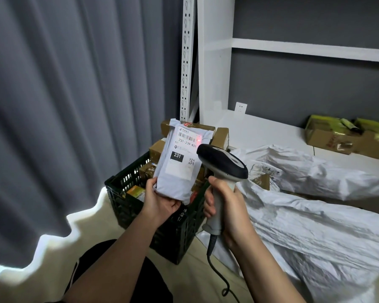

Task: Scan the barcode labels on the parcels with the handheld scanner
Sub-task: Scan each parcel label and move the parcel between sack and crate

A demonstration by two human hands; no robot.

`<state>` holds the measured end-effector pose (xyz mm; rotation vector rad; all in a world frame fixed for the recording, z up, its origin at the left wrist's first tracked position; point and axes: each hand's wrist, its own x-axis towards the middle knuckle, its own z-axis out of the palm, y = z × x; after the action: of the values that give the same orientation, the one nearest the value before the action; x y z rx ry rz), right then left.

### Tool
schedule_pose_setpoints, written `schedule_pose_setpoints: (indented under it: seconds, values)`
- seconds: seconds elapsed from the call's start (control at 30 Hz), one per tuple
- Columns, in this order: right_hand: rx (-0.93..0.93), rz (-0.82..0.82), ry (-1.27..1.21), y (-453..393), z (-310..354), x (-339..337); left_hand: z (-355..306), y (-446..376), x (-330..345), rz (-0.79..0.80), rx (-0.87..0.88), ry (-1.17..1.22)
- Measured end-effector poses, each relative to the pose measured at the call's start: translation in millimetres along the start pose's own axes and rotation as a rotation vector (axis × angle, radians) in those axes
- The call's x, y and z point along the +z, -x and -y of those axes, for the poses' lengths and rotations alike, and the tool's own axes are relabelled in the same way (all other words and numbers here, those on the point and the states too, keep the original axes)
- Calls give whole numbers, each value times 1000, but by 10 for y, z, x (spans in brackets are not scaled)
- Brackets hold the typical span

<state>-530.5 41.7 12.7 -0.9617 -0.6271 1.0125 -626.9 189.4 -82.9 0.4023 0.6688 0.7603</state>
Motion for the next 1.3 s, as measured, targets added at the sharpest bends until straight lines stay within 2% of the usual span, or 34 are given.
schedule_pose_setpoints:
  seconds: [0.47, 0.73, 0.83, 1.0, 1.13, 1.3]
  values:
    - [22, -23, -22, -27, -14, -31, -13, 37, 11, -21, -2, -10]
    - [4, -15, -26, -62, 44, -196, 14, 45, 34, -23, 13, -117]
    - [-25, -111, -39, -88, 222, -375, 32, 9, 171, -70, 57, -355]
    - [-94, -274, -38, -64, 589, -748, 36, -24, 958, -117, 207, -736]
    - [-150, -400, -35, 61, 869, -1202, 222, -152, 1763, 16, 433, -1124]
    - [-193, -488, 3, 276, 1124, -1748, 900, -418, 2504, 86, 437, -1726]
